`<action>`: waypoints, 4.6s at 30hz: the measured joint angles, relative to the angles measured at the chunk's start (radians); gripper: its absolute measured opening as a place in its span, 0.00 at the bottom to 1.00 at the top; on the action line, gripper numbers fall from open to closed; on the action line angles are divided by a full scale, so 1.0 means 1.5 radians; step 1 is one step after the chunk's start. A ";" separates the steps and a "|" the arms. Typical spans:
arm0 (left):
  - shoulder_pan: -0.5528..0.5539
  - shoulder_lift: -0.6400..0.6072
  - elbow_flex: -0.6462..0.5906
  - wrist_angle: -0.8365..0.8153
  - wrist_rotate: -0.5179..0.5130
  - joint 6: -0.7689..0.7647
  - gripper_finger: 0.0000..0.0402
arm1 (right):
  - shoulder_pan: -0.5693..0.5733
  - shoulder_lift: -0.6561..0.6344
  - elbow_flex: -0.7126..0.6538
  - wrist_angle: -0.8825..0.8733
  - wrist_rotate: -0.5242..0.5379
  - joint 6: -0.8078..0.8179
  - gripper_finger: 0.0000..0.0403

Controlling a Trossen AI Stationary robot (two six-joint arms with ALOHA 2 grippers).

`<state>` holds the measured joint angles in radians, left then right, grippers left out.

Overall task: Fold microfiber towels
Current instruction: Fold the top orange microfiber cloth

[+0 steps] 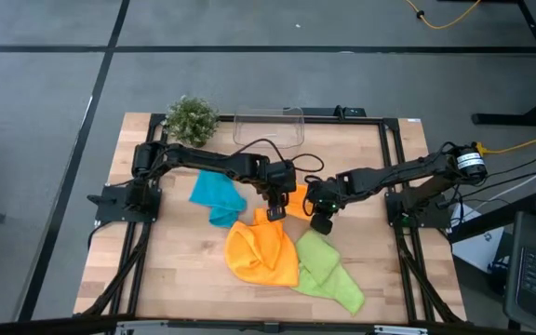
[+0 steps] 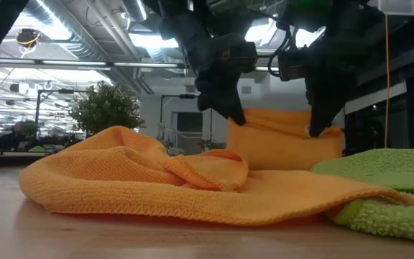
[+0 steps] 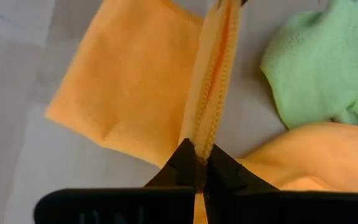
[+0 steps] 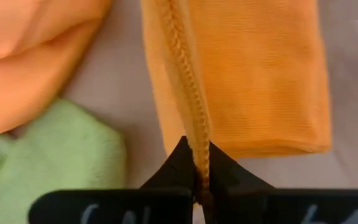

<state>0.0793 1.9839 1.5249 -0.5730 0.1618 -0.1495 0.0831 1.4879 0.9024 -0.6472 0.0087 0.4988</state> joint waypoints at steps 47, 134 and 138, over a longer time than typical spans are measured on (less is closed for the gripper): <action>0.034 0.095 0.007 0.160 -0.101 0.108 0.37 | -0.015 0.019 -0.073 0.027 0.185 0.140 0.41; 0.042 -0.109 0.344 -0.534 -0.380 -0.086 0.42 | -0.179 0.076 -0.067 0.319 0.146 -0.109 0.51; 0.042 -0.109 0.344 -0.533 -0.379 -0.086 0.42 | -0.180 0.089 -0.067 0.318 0.140 -0.109 0.51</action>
<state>0.1421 1.8198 2.0403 -1.3727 -0.4072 -0.2787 -0.1867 1.6210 0.8013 -0.1709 0.2190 0.3355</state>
